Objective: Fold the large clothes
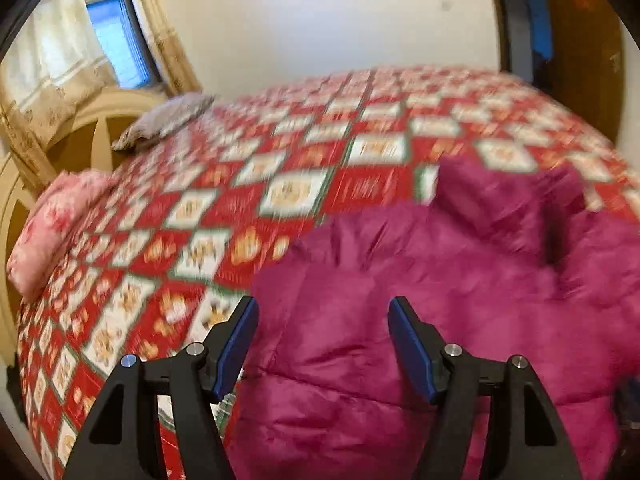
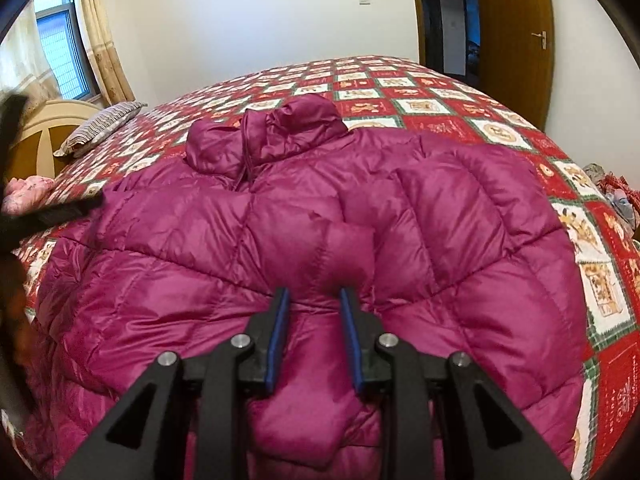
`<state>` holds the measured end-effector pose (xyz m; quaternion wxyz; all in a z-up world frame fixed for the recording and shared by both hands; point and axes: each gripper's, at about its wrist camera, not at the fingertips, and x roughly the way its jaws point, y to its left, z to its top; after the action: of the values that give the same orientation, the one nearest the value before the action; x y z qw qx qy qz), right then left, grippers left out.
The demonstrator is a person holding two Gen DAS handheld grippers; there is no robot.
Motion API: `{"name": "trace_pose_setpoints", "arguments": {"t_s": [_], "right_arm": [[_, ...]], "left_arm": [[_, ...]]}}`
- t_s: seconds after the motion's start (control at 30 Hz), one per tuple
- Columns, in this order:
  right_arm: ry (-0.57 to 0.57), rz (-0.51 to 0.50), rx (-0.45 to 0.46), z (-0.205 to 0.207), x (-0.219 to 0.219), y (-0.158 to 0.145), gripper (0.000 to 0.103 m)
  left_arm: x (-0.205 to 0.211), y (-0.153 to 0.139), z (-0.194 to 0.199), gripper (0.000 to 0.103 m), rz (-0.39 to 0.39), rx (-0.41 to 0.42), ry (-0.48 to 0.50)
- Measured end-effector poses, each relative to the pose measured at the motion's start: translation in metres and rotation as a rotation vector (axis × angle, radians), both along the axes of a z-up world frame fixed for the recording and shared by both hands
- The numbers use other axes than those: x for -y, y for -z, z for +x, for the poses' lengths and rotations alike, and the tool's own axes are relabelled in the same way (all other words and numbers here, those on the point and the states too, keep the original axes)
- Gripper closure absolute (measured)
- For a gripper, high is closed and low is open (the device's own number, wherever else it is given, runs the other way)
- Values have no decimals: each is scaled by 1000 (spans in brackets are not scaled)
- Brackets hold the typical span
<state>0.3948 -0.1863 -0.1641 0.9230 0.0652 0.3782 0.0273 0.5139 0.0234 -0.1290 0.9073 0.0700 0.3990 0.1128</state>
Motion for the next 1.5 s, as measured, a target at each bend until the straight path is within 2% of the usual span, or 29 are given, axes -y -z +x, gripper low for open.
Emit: {"name": "trace_pose_setpoints", "arguments": {"t_s": [0.07,0.13,0.2,0.23,0.33,0.47,0.57,0.63,0.73,0.83,0.93,1.17,1.33,1.37,1.4,1.43,1.5], "right_arm": [[-3,10,2,0,1,0,75],[-9,20,4,0,2,1,74],[-11,21,3,0,2,1,74],[-11,21,3,0,2,1,74],[-9,7,-3,1,1,0,74],[-6,-73,-41,4,-10,-15,73],[-6,-57,26,7,-16,-42,71],[-17,-60,28,17,-22,-48,70],[-36,-71,-15,40,-27,-36,71],[-7,-120,-40,53,-22,-9,74],[7,-59,-25,51,-9,1,74],[3,-76,-23,50,-13,0,72],[0,-71,-48,52,-13,-2,72],[0,-57,-63,54,-12,-5,70],[8,-16,-77,56,-8,-10,65],[24,33,-85,60,-3,-14,57],[87,148,-104,72,10,-26,52]], "left_arm": [[-13,24,-4,33,-37,-7,-20],[-25,32,-8,28,-109,8,-28],[-37,37,-4,13,-147,-16,-82],[-40,39,-3,12,-158,-25,-93],[-37,40,-3,11,-137,-24,-98],[-32,39,-5,10,-94,-12,-103],[-28,40,-6,10,-75,-7,-104],[-27,40,-7,10,-64,-5,-105],[-28,40,-6,10,-58,-5,-105],[-29,40,-6,10,-73,-5,-104],[-29,40,-6,10,-80,-4,-103],[-30,40,-6,10,-86,-3,-104],[-35,39,-7,10,-132,2,-100],[-37,39,-8,10,-152,4,-97],[-39,39,-8,10,-170,6,-96],[-40,39,-8,10,-184,7,-96],[-42,39,-9,10,-194,11,-97]]}}
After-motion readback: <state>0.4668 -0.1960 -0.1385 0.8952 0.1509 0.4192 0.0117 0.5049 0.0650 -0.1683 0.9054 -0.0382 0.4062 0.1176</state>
